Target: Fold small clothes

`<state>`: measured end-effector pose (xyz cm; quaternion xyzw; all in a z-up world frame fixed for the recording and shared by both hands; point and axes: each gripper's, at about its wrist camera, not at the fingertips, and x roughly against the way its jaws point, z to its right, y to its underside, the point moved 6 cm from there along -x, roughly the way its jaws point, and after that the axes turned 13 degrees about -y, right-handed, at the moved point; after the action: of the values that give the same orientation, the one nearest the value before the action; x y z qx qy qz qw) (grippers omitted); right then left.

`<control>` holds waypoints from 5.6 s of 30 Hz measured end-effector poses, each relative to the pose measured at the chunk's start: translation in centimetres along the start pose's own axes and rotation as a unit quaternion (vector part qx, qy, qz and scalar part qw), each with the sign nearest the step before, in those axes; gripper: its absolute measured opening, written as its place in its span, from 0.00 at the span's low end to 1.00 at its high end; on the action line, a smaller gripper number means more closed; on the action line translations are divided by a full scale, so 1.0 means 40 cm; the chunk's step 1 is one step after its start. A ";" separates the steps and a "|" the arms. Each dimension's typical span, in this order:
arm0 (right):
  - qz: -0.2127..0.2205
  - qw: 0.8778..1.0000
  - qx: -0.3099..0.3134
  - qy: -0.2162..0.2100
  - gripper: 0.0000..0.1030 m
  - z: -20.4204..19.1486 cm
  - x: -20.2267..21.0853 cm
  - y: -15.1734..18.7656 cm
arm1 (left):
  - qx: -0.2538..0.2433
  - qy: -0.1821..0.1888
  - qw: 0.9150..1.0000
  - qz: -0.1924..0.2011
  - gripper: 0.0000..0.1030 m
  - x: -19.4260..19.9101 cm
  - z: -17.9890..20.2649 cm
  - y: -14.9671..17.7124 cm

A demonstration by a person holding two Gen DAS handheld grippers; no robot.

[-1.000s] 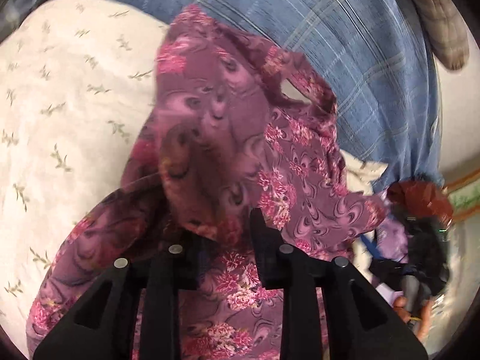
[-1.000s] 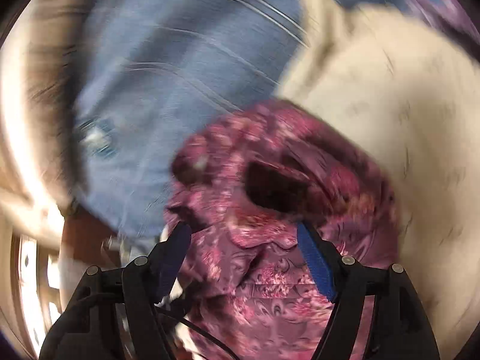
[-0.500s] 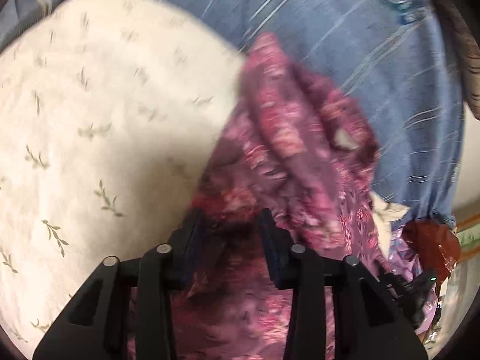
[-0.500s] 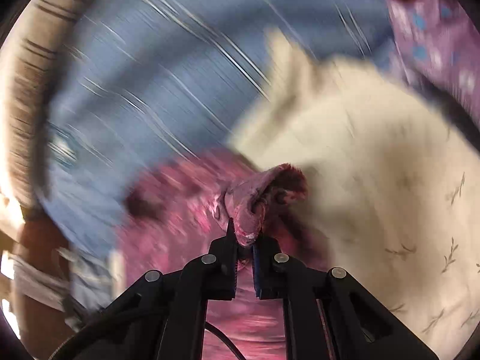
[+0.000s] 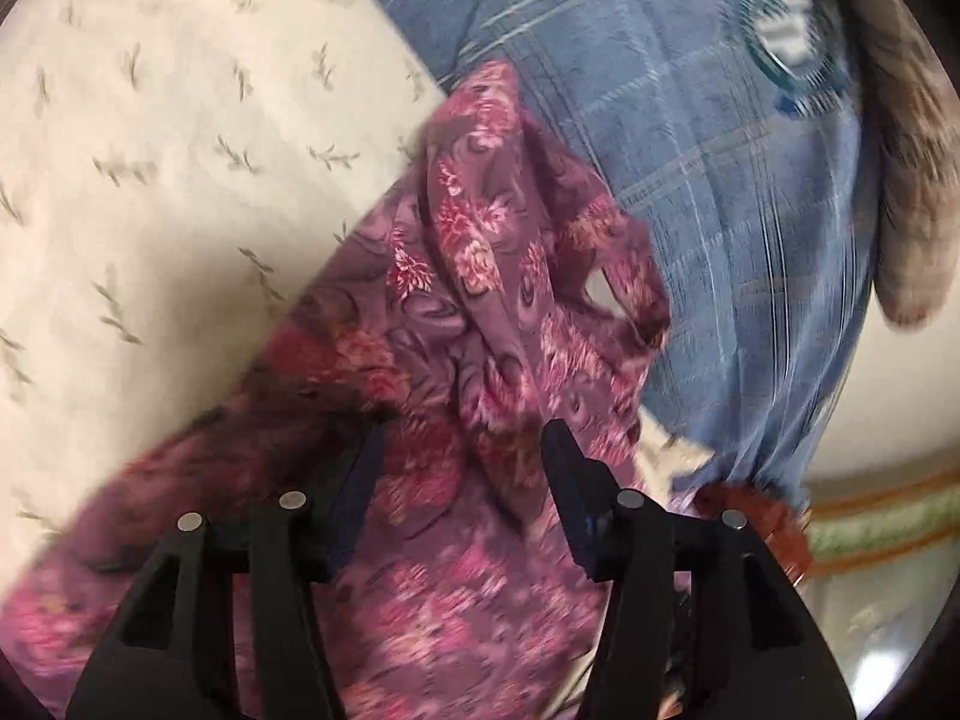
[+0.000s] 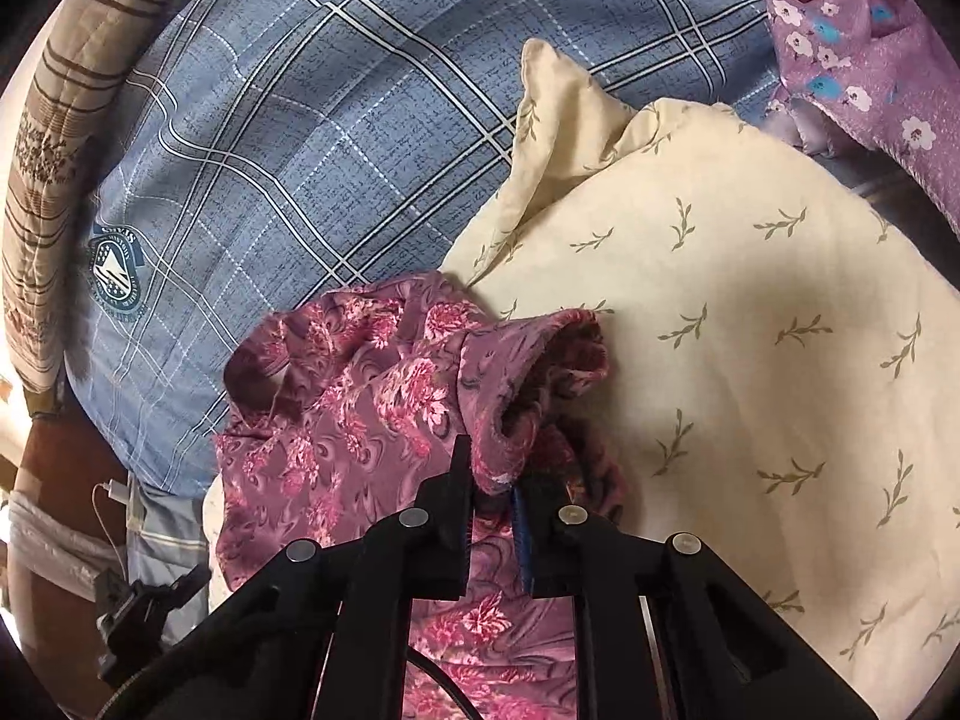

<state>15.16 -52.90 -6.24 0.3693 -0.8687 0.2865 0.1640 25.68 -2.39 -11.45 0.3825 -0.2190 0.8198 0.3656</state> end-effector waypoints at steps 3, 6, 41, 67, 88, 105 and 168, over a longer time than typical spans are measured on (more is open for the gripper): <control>-0.005 1.000 0.000 -0.005 0.12 -0.009 -0.010 0.006 | 0.025 0.005 1.000 -0.005 0.52 -0.029 0.011 -0.016; -0.004 1.000 0.004 -0.011 0.12 -0.013 0.009 -0.004 | 0.019 0.004 1.000 -0.002 0.52 -0.049 0.047 -0.022; -0.047 0.998 0.031 -0.008 0.26 -0.021 0.052 0.154 | -0.189 -0.138 0.972 0.003 0.31 0.004 -0.007 0.037; -0.182 0.982 -0.003 -0.043 0.53 0.052 0.377 0.580 | -0.325 -0.137 0.930 -0.107 0.80 0.283 -0.409 0.361; -0.164 0.981 0.080 -0.066 0.05 -0.068 0.401 0.590 | -0.313 -0.046 0.941 -0.120 0.04 0.292 -0.310 0.377; 0.004 0.962 0.064 -0.264 0.05 -0.296 0.268 0.010 | -0.269 0.003 0.962 0.052 0.05 0.261 0.225 -0.119; -0.040 0.979 -0.152 -0.131 0.29 0.084 0.437 0.534 | -0.165 -0.103 0.980 -0.044 0.09 0.297 -0.332 0.300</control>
<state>-12.56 -52.52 -8.24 0.4085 -0.9008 0.0934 0.1139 5.04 3.57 -11.14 0.4082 -0.3705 0.7117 0.4353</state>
